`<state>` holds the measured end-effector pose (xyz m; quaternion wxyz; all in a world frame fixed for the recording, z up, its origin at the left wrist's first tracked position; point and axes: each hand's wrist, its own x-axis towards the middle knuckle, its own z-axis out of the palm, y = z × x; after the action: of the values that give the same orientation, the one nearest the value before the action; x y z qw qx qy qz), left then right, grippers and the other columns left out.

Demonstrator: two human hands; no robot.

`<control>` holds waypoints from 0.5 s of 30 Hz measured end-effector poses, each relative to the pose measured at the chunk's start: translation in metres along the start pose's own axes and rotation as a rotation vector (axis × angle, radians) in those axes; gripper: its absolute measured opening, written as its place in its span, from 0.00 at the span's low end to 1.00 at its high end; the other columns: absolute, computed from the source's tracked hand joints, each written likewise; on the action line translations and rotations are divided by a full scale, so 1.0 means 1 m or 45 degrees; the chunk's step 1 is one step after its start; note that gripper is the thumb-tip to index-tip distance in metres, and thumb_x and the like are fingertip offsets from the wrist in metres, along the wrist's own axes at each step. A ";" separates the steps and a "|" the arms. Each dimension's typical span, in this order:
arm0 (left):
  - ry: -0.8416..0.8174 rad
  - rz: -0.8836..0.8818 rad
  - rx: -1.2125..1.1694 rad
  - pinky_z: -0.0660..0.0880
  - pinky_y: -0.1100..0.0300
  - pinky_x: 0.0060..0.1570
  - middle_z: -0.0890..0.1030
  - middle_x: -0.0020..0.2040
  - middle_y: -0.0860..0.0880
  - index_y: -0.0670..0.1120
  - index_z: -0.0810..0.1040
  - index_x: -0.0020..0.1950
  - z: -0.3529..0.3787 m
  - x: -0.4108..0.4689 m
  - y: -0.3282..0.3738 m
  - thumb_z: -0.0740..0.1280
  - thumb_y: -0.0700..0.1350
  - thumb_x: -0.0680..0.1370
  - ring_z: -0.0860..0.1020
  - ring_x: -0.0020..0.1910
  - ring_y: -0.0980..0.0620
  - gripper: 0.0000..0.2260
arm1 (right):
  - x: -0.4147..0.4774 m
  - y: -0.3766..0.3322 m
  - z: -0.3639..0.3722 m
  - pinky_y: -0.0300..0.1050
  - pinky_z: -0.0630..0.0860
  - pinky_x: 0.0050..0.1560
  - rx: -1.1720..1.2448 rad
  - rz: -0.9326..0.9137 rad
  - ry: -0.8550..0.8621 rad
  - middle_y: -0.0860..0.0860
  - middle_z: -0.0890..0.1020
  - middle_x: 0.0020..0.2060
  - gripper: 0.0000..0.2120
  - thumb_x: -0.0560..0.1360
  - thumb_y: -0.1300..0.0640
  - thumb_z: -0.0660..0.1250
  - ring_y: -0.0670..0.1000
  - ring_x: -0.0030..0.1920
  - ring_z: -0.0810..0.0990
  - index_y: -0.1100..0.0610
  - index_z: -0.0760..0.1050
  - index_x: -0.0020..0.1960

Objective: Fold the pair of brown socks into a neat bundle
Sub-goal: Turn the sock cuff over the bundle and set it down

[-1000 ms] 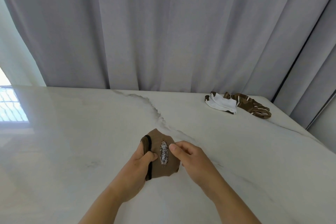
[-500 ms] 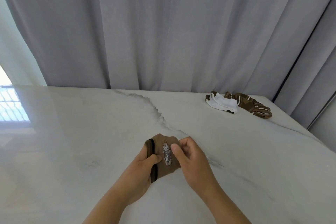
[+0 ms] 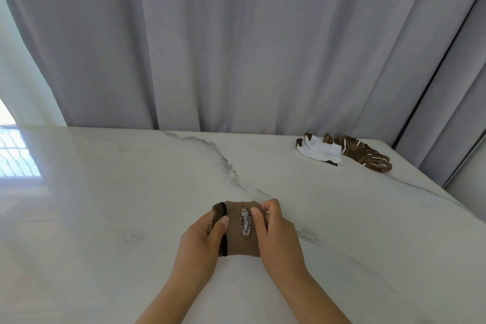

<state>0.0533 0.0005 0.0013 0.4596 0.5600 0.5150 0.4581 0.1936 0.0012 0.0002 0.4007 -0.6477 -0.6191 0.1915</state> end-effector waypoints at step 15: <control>0.045 -0.216 0.245 0.73 0.61 0.37 0.85 0.38 0.48 0.51 0.80 0.43 -0.012 0.000 -0.020 0.72 0.47 0.71 0.82 0.38 0.52 0.03 | -0.007 0.014 0.006 0.38 0.73 0.37 0.304 0.421 -0.195 0.49 0.85 0.40 0.06 0.75 0.49 0.63 0.47 0.41 0.81 0.51 0.73 0.43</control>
<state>0.0386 0.0021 -0.0171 0.4317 0.5476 0.6103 0.3759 0.1968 -0.0029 -0.0159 0.3895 -0.6719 -0.5061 0.3751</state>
